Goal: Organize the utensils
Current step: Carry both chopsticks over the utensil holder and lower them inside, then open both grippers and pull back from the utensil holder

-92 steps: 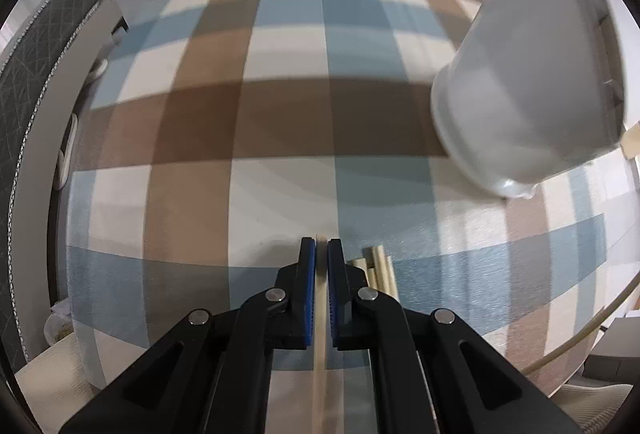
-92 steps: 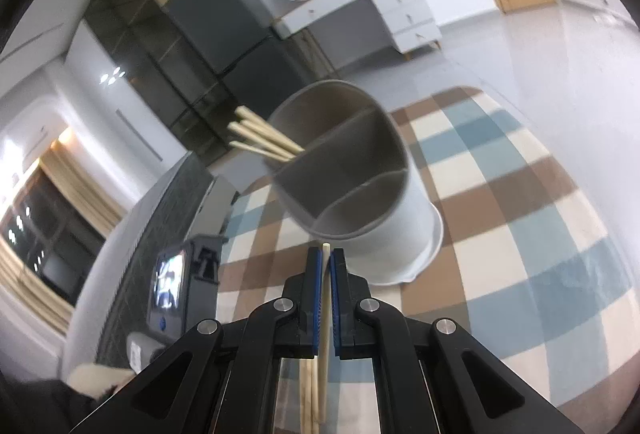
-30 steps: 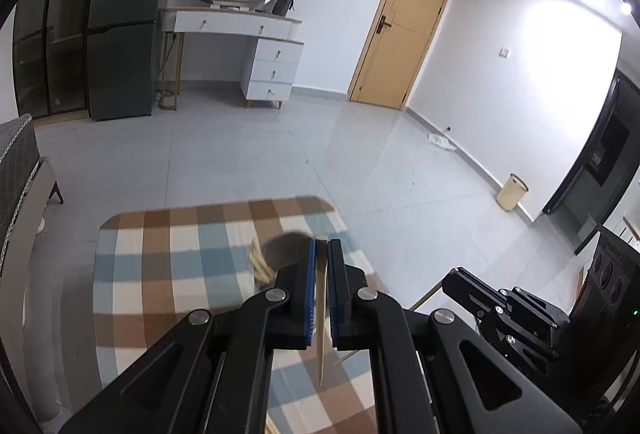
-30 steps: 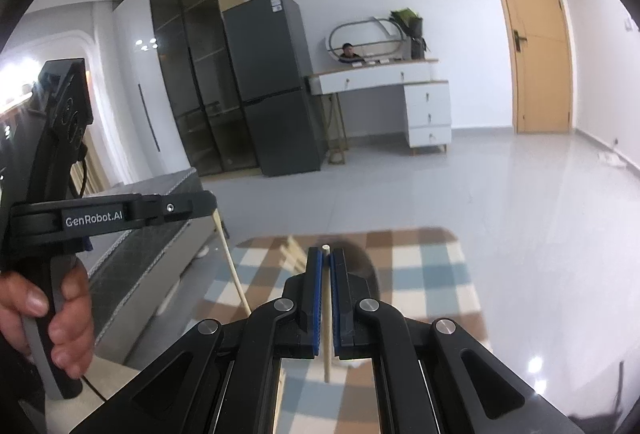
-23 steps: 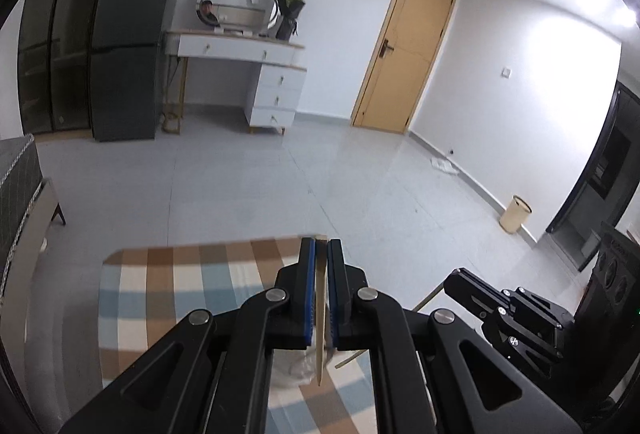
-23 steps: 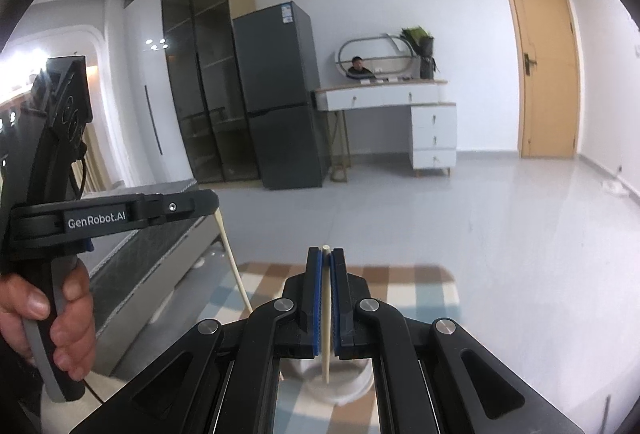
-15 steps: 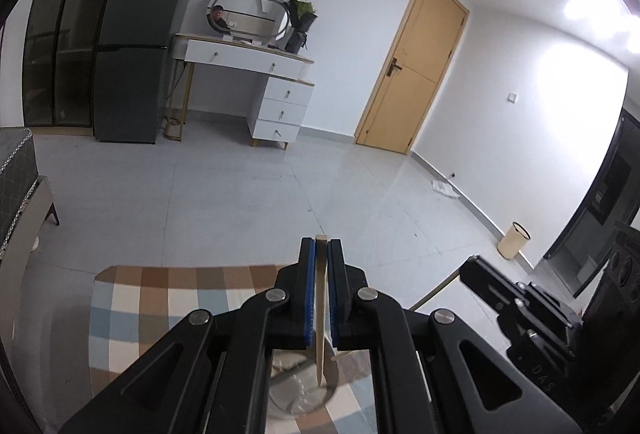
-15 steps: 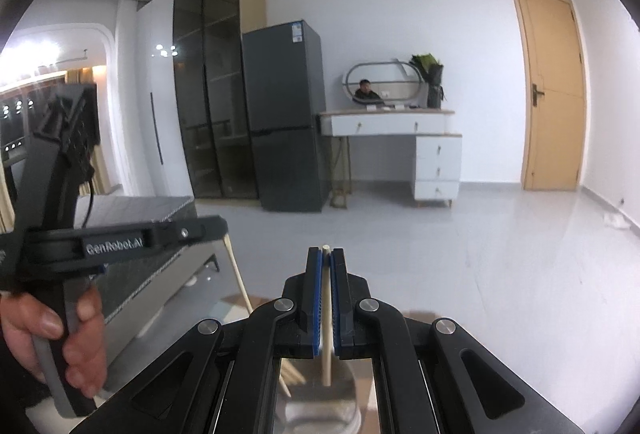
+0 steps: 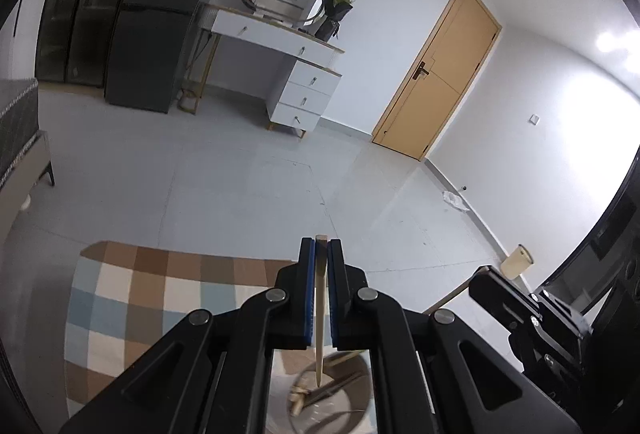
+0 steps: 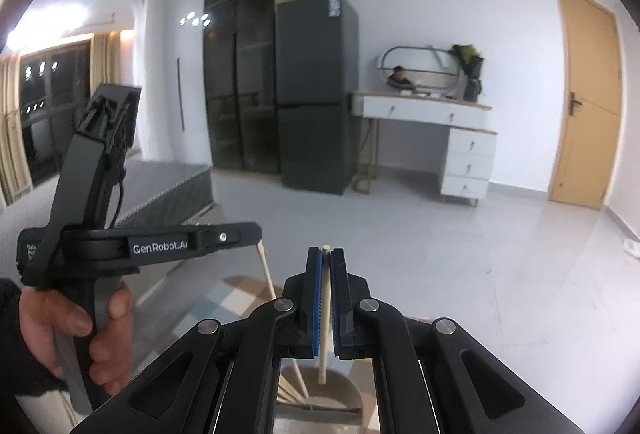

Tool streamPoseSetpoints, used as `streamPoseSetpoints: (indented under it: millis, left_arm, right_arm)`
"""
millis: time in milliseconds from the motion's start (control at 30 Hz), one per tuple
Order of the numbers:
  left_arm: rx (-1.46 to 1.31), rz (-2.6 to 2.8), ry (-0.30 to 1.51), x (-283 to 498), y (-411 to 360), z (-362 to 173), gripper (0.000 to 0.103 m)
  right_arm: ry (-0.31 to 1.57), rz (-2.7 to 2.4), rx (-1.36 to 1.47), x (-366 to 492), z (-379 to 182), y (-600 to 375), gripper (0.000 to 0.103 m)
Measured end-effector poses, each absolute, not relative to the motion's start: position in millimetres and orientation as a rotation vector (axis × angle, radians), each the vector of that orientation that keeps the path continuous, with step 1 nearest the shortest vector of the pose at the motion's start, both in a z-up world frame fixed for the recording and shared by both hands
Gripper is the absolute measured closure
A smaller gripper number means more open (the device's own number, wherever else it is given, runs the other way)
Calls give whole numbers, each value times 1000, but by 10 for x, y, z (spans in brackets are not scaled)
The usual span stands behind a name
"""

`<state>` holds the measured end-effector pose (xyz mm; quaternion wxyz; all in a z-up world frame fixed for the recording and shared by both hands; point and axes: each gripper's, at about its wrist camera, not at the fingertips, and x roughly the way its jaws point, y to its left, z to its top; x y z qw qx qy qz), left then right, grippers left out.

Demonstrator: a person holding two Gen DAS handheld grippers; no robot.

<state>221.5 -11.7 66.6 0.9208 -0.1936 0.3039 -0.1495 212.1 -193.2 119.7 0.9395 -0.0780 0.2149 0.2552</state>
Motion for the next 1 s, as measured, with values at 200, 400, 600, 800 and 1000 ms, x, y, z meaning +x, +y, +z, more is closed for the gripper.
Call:
streamPoseSetpoints:
  millis: [200, 400, 600, 800, 1000]
  left_arm:
    - [-400, -320, 607, 2174, -112, 608, 102]
    - [-362, -341, 600, 2143, -176, 594, 102]
    - [-359, -359, 612, 2103, -170, 593, 102]
    - [-298, -412, 657, 2036, -247, 535, 102]
    - [-216, -438, 808, 2022, -342, 315, 101]
  right_arm:
    - [495, 551, -265, 2185, 900, -1848, 100]
    - [529, 559, -296, 2187, 705, -1886, 100]
    - [558, 567, -271, 2221, 611, -1890, 100]
    - [593, 576, -253, 2262, 543, -1898, 99]
    - [604, 559, -190, 2106, 503, -2031, 97]
